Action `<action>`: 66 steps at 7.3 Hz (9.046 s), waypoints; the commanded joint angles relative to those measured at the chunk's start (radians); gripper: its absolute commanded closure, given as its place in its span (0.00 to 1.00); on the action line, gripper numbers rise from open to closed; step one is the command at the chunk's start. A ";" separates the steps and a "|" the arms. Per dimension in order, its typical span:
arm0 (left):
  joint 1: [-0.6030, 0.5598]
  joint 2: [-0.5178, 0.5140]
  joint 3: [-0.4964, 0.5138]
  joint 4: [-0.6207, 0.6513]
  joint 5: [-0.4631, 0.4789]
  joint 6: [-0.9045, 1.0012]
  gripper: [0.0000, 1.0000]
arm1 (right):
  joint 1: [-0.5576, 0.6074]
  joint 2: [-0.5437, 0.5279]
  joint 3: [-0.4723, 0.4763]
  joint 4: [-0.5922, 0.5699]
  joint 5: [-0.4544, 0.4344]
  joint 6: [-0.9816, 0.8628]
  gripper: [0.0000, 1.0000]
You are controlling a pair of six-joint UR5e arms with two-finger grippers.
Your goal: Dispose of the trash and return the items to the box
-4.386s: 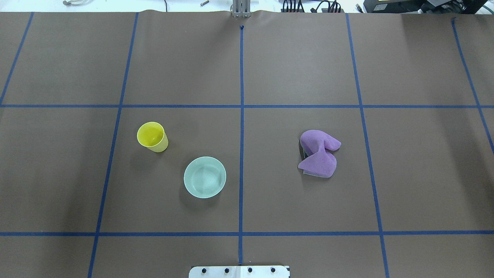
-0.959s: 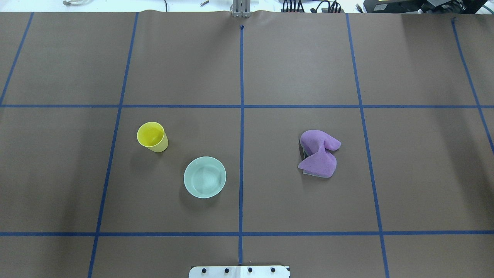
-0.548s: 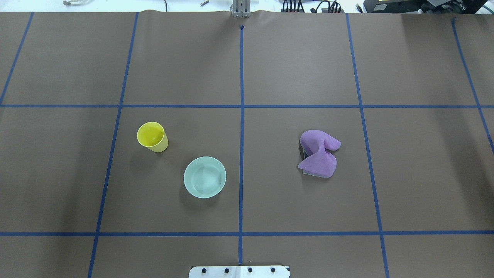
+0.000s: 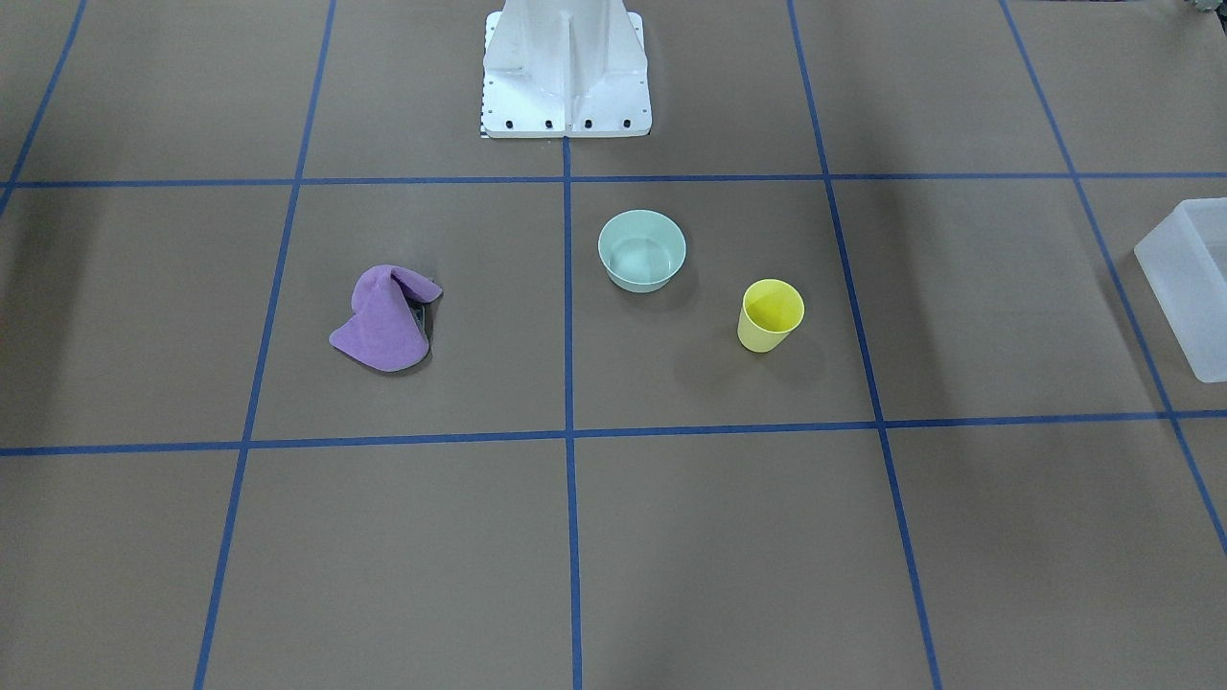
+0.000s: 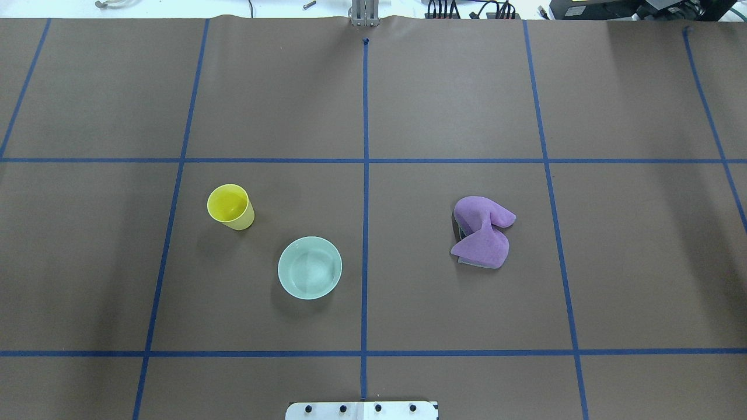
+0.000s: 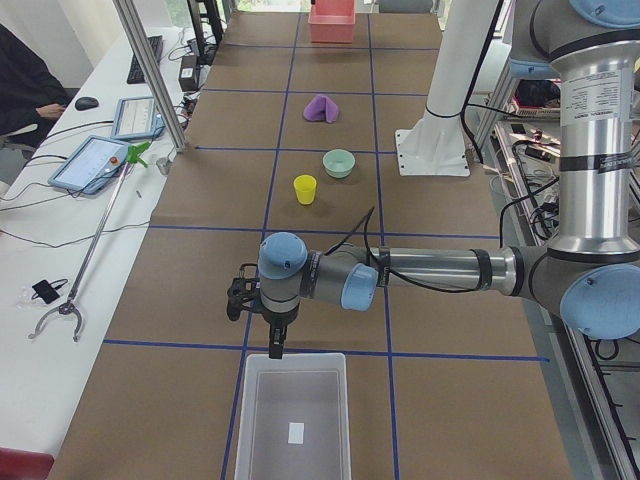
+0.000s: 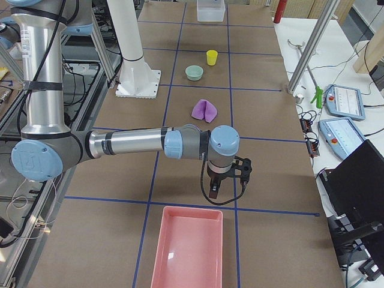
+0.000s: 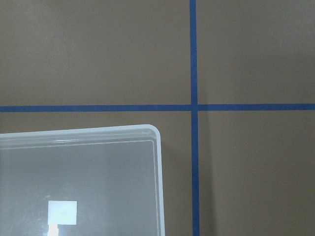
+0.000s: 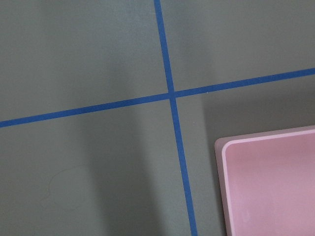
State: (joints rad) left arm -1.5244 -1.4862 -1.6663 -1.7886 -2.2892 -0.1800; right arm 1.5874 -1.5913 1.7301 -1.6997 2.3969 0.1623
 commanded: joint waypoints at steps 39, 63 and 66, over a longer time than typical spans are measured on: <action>-0.118 -0.315 0.136 0.387 -0.079 0.274 1.00 | -0.614 0.373 0.209 0.046 -0.091 0.710 0.00; -0.083 -0.066 0.350 -0.264 -0.118 0.093 0.01 | -0.751 0.386 0.152 0.046 -0.170 0.730 0.00; -0.097 -0.138 0.026 0.169 -0.118 0.067 0.01 | -0.799 0.399 0.118 0.048 -0.220 0.730 0.00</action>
State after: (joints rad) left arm -1.6188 -1.5998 -1.5031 -1.7966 -2.4083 -0.0996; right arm 0.8104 -1.2016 1.8667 -1.6526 2.2010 0.8917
